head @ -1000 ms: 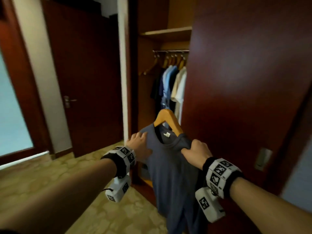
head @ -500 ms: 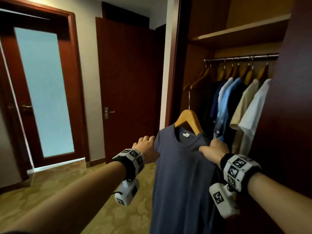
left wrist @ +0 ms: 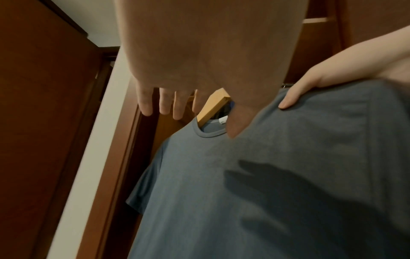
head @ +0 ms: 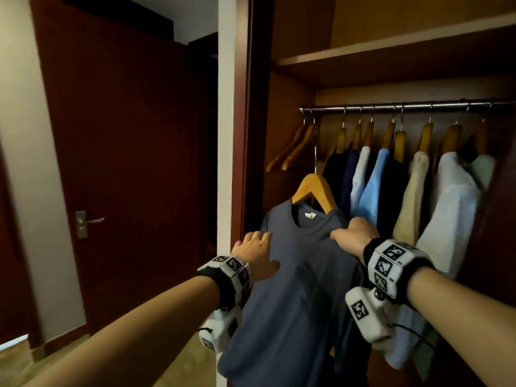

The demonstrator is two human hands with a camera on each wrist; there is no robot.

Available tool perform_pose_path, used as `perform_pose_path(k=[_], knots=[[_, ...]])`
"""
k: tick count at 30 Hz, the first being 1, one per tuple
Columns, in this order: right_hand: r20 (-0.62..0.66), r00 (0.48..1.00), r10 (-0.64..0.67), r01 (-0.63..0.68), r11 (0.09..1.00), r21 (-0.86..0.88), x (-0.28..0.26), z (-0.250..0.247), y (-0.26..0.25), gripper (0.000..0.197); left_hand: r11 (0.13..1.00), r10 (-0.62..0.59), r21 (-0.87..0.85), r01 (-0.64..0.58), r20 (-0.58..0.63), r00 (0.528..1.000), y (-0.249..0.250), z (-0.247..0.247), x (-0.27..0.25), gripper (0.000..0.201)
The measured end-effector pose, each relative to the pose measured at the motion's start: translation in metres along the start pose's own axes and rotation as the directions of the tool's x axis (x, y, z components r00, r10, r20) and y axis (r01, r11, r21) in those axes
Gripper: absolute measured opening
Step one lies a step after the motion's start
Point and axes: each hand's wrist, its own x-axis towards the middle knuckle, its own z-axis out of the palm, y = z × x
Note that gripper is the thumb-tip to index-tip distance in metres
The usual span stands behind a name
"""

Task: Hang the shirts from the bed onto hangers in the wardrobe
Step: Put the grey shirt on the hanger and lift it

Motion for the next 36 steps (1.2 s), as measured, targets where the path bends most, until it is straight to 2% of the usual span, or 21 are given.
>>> perform_pose_path(k=[7, 12, 16, 20, 23, 25, 27, 28, 31, 33, 36], knots=[[-0.127, 0.991, 0.044, -0.05, 0.998, -0.042, 0.087, -0.009, -0.022, 0.048, 0.993, 0.113, -0.016, -0.116, -0.108, 0.988, -0.006, -0.015, 0.121, 0.078], [-0.236, 0.972, -0.008, 0.0, 0.999, -0.034, 0.151, -0.031, -0.06, 0.062, 0.984, 0.175, 0.011, -0.176, -0.16, 0.972, -0.003, -0.051, 0.199, 0.077], [-0.289, 0.957, 0.015, -0.062, 0.986, -0.153, 0.196, -0.054, -0.095, 0.043, 0.977, 0.21, 0.023, -0.211, -0.235, 0.949, 0.001, -0.092, 0.254, 0.074], [-0.307, 0.952, -0.002, -0.081, 0.962, -0.259, 0.235, -0.062, -0.111, 0.061, 0.975, 0.217, 0.013, -0.222, -0.266, 0.939, 0.01, -0.124, 0.304, 0.073], [-0.303, 0.953, -0.004, -0.097, 0.943, -0.317, 0.255, -0.062, -0.115, 0.056, 0.978, 0.185, -0.044, -0.202, -0.251, 0.95, 0.014, -0.134, 0.338, 0.073], [-0.312, 0.949, -0.035, -0.076, 0.938, -0.339, 0.267, -0.058, -0.116, 0.059, 0.976, 0.183, -0.075, -0.203, -0.216, 0.959, 0.016, -0.133, 0.357, 0.076], [-0.341, 0.94, -0.011, -0.1, 0.947, -0.307, 0.285, -0.052, -0.117, 0.064, 0.971, 0.201, -0.092, -0.22, -0.182, 0.963, 0.019, -0.129, 0.371, 0.078], [-0.346, 0.938, 0.026, -0.132, 0.949, -0.287, 0.293, -0.048, -0.118, 0.061, 0.968, 0.211, -0.098, -0.23, -0.172, 0.962, 0.021, -0.126, 0.377, 0.078], [-0.331, 0.932, 0.146, -0.227, 0.949, -0.22, 0.312, -0.034, -0.124, 0.036, 0.958, 0.237, -0.125, -0.258, -0.159, 0.958, 0.027, -0.12, 0.392, 0.079], [-0.321, 0.937, 0.137, -0.212, 0.954, -0.211, 0.322, -0.023, -0.125, 0.031, 0.953, 0.232, -0.144, -0.265, -0.208, 0.95, 0.028, -0.115, 0.4, 0.075], [-0.303, 0.941, 0.152, -0.224, 0.949, -0.222, 0.327, -0.012, -0.126, 0.023, 0.936, 0.168, -0.262, -0.235, -0.254, 0.953, 0.03, -0.107, 0.41, 0.065]])
